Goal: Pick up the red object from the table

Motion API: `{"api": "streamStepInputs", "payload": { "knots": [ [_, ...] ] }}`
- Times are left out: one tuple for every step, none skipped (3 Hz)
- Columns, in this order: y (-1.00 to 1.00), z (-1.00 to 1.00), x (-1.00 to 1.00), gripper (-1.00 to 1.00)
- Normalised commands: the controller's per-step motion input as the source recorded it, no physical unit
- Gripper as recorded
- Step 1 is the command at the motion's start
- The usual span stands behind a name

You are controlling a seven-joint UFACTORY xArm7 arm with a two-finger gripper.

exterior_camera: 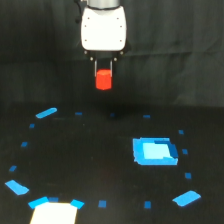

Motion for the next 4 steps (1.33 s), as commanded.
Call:
{"api": "streamStepInputs", "payload": {
  "knots": [
    [-0.33,0.41,-0.21,-1.0],
    [-0.23,0.09,-0.19,-1.0],
    [-0.69,0.23,-0.19,-1.0],
    [-0.04,-0.67,0.04,-1.0]
  ]
}}
